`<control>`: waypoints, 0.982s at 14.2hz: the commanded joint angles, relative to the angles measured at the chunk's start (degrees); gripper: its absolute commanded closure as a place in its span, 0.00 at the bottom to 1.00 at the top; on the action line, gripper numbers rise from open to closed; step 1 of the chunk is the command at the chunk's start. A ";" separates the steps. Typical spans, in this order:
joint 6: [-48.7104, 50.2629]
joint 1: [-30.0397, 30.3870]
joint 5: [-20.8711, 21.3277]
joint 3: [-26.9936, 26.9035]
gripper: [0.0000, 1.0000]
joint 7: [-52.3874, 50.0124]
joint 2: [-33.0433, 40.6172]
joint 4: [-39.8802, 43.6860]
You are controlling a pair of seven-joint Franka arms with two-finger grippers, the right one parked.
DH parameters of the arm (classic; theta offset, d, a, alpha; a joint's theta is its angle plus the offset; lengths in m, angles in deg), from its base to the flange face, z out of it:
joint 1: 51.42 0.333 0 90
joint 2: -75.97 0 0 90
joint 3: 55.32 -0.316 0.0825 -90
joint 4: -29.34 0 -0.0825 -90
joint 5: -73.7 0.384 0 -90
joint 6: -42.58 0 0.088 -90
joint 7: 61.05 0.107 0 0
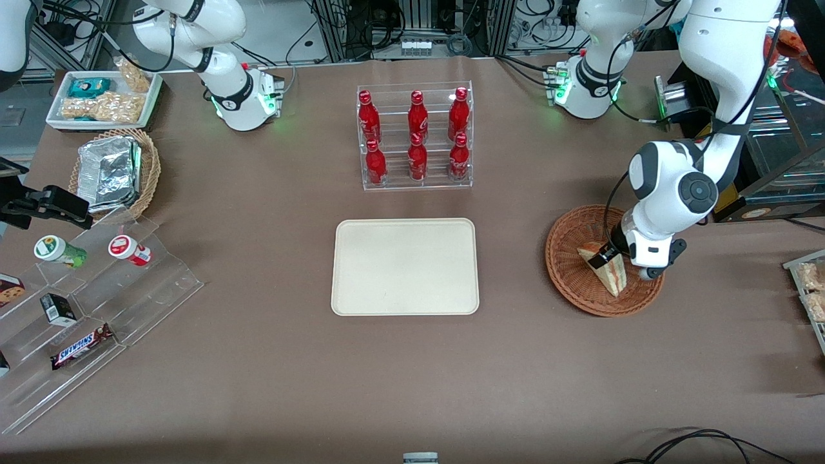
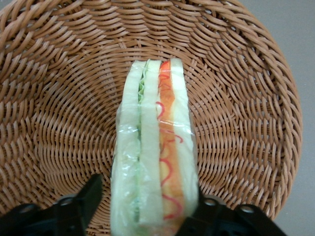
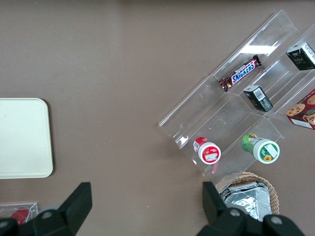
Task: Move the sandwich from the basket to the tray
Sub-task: 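Lower the open left gripper over the wrapped sandwich in the basket, then close the left gripper on the sandwich and lift it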
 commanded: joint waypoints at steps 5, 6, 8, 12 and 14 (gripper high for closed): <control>2.03 -0.52 0.33 -0.28 0.93 1.58 4.13 0.23; 5.70 -0.61 0.59 -0.19 0.92 5.77 5.27 0.76; 10.91 -2.88 0.51 -0.01 0.93 10.46 6.69 2.77; 23.03 -13.15 0.68 -0.01 0.91 12.84 5.73 10.58; 23.58 -19.48 0.59 -0.01 0.91 12.23 3.27 14.11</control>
